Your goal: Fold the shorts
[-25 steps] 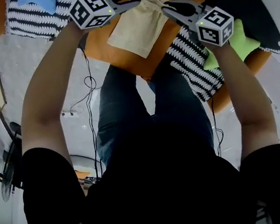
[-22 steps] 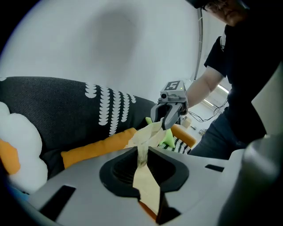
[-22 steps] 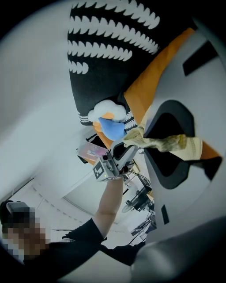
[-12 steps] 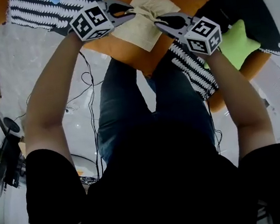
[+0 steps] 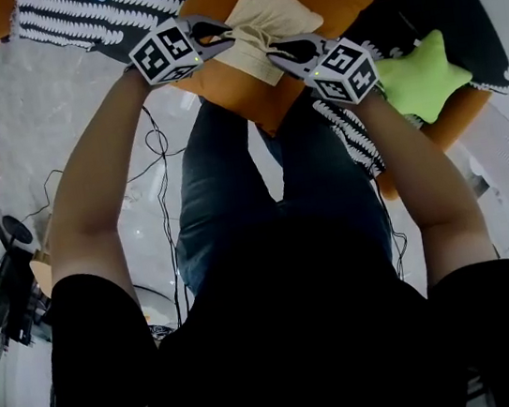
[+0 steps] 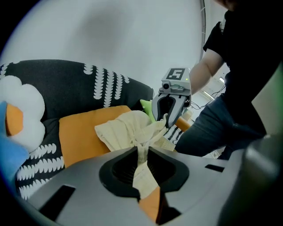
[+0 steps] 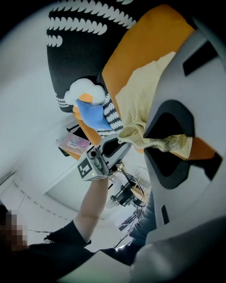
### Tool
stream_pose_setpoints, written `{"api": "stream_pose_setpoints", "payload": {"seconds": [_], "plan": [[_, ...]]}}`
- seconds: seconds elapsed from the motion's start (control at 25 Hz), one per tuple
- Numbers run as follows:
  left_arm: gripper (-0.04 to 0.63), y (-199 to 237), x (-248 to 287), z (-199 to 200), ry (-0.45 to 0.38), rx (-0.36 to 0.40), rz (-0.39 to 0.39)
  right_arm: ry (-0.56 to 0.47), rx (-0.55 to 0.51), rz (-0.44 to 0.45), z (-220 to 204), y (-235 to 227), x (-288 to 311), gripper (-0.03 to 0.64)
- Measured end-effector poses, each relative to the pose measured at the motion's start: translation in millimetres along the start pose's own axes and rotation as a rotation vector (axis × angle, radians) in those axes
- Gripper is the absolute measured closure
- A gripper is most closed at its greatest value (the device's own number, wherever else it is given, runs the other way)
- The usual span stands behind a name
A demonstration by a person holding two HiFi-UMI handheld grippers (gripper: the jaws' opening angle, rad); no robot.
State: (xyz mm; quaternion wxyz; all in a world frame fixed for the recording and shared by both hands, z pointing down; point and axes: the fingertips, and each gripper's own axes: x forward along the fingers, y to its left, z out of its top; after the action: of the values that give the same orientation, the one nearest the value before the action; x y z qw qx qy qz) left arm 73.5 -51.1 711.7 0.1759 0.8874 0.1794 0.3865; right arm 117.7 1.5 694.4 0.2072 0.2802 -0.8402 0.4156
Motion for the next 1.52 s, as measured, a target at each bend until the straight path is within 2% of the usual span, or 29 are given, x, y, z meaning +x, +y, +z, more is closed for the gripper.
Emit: {"api": "stream_pose_setpoints", "payload": {"seconds": [0.44, 0.92, 1.2, 1.36, 1.52], "plan": [[0.486, -11, 5, -26, 0.024, -0.056, -0.003, 0.084, -0.014, -0.046, -39, 14, 33, 0.545], [0.443, -15, 8, -31, 0.039, -0.131, -0.017, 0.122, 0.162, -0.084, -66, 10, 52, 0.537], [0.43, -15, 6, -39, 0.08, -0.192, -0.006, 0.184, 0.214, -0.075, -73, 15, 63, 0.522], [0.428, -17, 3, -38, 0.096, -0.229, 0.012, 0.209, 0.245, -0.062, -70, 23, 59, 0.463], [0.43, -16, -3, -49, 0.187, -0.249, 0.069, 0.205, 0.267, -0.059, -63, 32, 46, 0.445]]}}
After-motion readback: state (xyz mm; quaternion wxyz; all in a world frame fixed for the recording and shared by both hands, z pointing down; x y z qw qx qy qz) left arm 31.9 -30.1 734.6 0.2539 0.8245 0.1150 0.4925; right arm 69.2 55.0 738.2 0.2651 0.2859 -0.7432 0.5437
